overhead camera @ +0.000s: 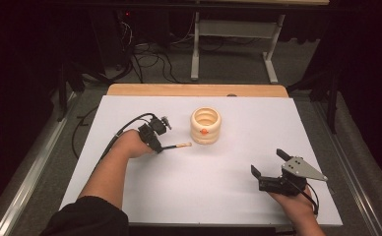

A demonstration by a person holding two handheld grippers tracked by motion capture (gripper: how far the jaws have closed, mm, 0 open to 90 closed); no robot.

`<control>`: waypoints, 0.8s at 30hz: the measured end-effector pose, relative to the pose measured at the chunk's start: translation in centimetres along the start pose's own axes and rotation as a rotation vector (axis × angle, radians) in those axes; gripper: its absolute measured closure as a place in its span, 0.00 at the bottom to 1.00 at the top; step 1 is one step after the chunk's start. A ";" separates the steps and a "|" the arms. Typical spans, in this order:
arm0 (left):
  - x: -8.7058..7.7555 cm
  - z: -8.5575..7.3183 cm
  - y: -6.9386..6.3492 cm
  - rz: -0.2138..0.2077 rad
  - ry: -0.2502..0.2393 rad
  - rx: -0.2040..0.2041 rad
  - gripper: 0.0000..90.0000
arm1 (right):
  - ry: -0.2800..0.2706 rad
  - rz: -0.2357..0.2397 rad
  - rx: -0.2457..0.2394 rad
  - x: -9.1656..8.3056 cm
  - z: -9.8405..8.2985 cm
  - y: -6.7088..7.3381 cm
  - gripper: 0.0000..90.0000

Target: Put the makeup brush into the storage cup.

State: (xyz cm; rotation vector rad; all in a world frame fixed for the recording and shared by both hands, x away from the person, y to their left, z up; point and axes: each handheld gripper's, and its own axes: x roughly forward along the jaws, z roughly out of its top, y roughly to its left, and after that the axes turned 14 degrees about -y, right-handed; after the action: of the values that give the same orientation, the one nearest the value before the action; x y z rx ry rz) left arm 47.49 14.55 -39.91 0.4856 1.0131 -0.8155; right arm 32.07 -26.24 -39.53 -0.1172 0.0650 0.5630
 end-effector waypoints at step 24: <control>0.0 0.1 0.2 -0.008 0.018 -0.053 0.91 | -0.005 -0.001 0.002 0.0 0.0 0.0 0.01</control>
State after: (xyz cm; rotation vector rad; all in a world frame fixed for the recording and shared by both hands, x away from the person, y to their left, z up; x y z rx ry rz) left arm 47.78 14.59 -39.88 0.4446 1.0512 -0.7910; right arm 32.05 -26.24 -39.50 -0.1139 0.0607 0.5618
